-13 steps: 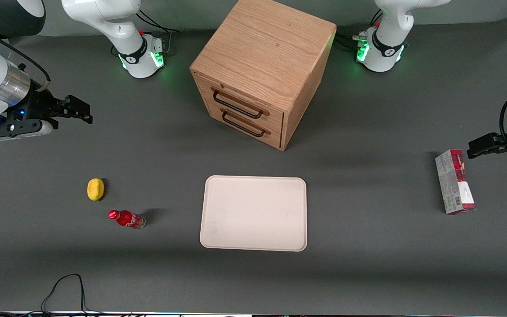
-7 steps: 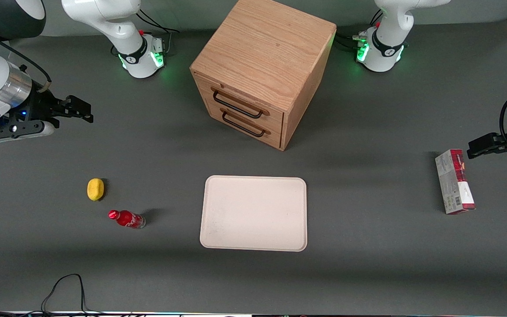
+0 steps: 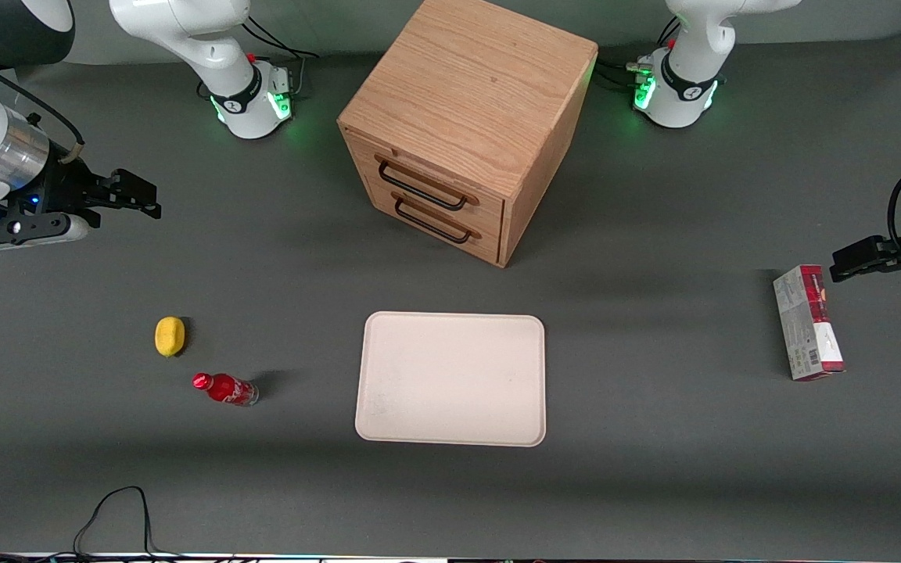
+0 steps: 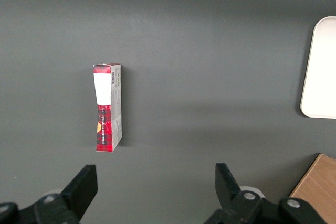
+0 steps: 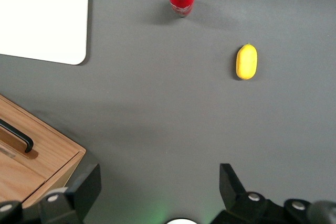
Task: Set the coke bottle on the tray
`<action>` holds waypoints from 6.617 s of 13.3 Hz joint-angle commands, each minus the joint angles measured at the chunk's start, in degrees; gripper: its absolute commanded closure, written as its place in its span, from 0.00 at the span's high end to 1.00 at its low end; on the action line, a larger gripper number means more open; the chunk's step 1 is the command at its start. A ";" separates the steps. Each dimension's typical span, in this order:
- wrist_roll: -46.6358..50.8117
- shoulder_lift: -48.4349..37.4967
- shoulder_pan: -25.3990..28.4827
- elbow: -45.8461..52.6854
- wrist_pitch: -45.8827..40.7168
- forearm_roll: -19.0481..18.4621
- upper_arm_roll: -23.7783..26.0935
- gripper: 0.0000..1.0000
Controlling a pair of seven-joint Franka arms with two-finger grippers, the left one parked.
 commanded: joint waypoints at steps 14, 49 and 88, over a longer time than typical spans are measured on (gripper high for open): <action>5.46 49.80 0.52 52.37 0.14 -0.36 0.30 1.00; -3.68 38.49 -0.01 21.33 18.27 -0.62 -0.40 0.00; 39.21 58.52 17.74 50.96 15.28 -1.41 3.38 0.00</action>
